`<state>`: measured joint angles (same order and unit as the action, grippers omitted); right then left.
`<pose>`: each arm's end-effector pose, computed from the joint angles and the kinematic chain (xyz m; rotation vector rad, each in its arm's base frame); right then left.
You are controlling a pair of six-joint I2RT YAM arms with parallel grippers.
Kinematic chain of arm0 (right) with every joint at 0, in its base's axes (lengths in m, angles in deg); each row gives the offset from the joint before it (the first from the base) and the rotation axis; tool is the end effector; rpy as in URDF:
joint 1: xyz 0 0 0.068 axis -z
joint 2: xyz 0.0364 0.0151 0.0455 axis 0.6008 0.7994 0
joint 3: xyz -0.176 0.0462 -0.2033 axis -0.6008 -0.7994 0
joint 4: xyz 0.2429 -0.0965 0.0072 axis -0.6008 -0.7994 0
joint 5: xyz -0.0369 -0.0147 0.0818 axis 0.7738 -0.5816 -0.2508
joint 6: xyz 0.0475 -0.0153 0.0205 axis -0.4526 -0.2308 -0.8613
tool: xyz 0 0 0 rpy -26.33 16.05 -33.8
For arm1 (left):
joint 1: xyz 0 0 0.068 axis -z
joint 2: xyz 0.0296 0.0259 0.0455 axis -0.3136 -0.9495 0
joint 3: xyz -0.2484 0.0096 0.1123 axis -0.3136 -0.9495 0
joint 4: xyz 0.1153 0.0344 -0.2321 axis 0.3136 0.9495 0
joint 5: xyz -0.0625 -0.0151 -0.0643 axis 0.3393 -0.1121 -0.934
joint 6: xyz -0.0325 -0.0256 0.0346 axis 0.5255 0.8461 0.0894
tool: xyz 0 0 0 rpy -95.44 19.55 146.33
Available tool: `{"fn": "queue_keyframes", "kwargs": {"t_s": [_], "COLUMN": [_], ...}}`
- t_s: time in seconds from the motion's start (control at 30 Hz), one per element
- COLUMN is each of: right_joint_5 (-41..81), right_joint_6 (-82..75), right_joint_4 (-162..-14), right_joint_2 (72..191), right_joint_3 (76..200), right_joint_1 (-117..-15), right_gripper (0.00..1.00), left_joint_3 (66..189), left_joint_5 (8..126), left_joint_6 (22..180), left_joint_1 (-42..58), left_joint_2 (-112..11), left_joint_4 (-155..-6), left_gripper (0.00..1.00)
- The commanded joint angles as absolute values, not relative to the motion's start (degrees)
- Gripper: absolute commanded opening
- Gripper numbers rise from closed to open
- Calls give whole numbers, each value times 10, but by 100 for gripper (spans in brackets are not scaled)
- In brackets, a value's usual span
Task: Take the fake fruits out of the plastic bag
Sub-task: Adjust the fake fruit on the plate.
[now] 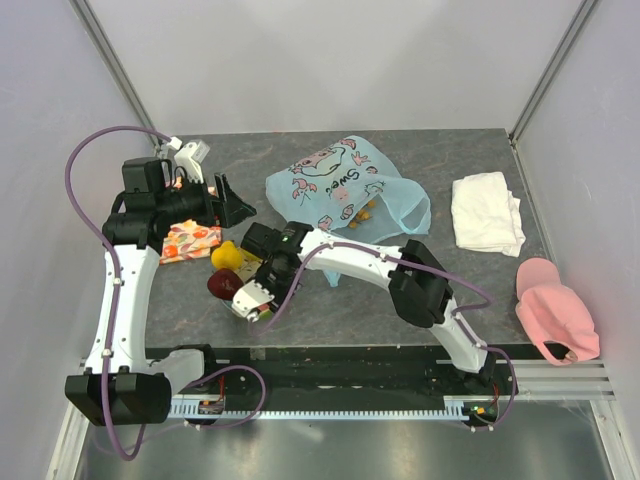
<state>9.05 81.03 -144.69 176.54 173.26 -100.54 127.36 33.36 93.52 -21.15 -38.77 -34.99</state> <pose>0.1947 0.4175 0.2165 -2.6415 0.8564 0.3867 0.2213 -0.0128 0.3853 0.2831 2.0971 -0.8125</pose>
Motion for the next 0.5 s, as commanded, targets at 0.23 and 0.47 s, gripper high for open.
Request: {"fn": "queue_keyframes", "kwargs": {"t_s": [0.23,0.47], "right_joint_5": [84,80], "right_joint_6": [800,781], "right_joint_4": [-1444,-1435], "right_joint_2": [1808,1811], "right_joint_3": [1770,1767], "right_joint_1": [-992,-985], "right_gripper": [42,53], "left_joint_3": [1283,1280], "left_joint_5": [317,317], "left_joint_6": [946,948], "left_joint_1": [-215,-215], "left_joint_2": [-392,-391], "left_joint_4": [-361,-363], "left_gripper": [91,91]}}
